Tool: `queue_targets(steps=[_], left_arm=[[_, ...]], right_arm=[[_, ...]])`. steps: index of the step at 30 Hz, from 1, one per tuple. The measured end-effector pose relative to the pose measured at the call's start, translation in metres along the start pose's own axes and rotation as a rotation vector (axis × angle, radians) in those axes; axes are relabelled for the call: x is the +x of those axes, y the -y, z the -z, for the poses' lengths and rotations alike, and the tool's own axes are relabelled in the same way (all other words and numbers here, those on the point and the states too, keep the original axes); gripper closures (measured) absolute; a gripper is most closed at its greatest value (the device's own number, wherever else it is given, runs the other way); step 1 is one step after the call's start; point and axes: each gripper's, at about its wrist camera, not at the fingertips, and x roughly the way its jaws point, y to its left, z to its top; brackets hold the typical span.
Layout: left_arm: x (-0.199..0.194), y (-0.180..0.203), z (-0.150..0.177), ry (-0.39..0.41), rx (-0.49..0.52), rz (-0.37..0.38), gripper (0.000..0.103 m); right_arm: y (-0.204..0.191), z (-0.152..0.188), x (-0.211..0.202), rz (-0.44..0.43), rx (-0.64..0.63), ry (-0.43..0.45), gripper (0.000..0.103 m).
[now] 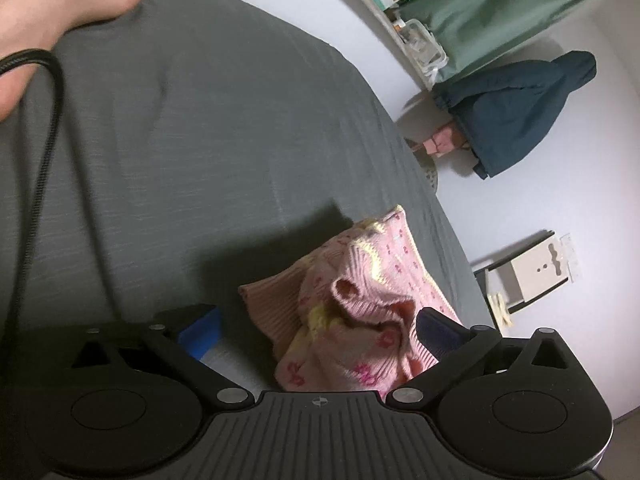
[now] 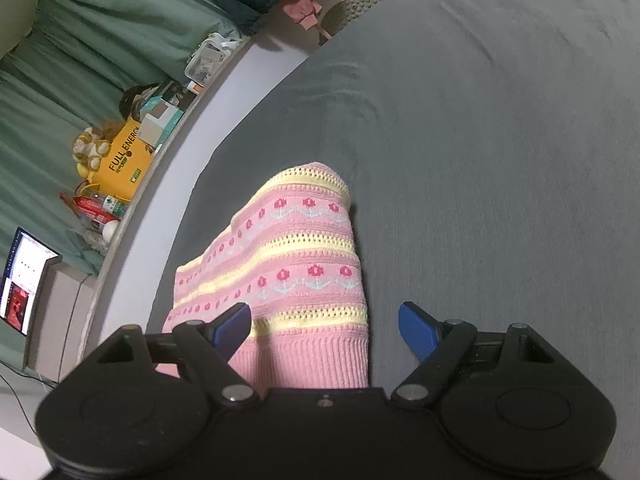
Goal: Fold clothes
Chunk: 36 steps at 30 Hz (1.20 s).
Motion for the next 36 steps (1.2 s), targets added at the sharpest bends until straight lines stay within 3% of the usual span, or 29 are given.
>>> queue_targets(steps=[9, 18, 21, 22, 23, 24, 26, 27, 30, 36], left_arm=[[0.022, 0.011, -0.004, -0.022, 0.065, 0.058, 0.000], [0.039, 0.022, -0.009, -0.066, 0.132, 0.116, 0.000], [0.041, 0.028, -0.008, -0.077, 0.176, 0.127, 0.001], [0.040, 0.029, -0.007, -0.075, 0.185, 0.124, 0.001], [0.040, 0.031, -0.006, -0.072, 0.194, 0.122, 0.001], [0.039, 0.030, -0.006, -0.070, 0.190, 0.117, 0.003], [0.038, 0.028, -0.007, -0.065, 0.181, 0.107, 0.022], [0.037, 0.028, -0.007, -0.062, 0.176, 0.102, 0.040], [0.034, 0.025, -0.005, -0.061, 0.137, 0.126, 0.051], [0.016, 0.057, 0.005, 0.007, 0.254, 0.124, 0.059]], right_arm=[[-0.005, -0.012, 0.016, -0.032, -0.023, 0.008, 0.022], [-0.002, -0.031, 0.044, -0.102, 0.040, 0.008, 0.023], [-0.008, -0.031, 0.051, -0.079, 0.011, 0.010, 0.032], [-0.010, -0.031, 0.051, -0.070, -0.003, 0.014, 0.041], [-0.010, -0.030, 0.053, -0.063, -0.004, 0.009, 0.056], [-0.009, -0.030, 0.055, -0.053, 0.009, -0.004, 0.061], [-0.007, -0.029, 0.054, -0.068, 0.031, -0.001, 0.075], [-0.006, -0.028, 0.052, -0.081, 0.037, 0.004, 0.075], [-0.017, -0.026, 0.045, -0.080, -0.001, 0.033, 0.079], [-0.036, -0.044, 0.010, -0.057, -0.069, 0.083, 0.081]])
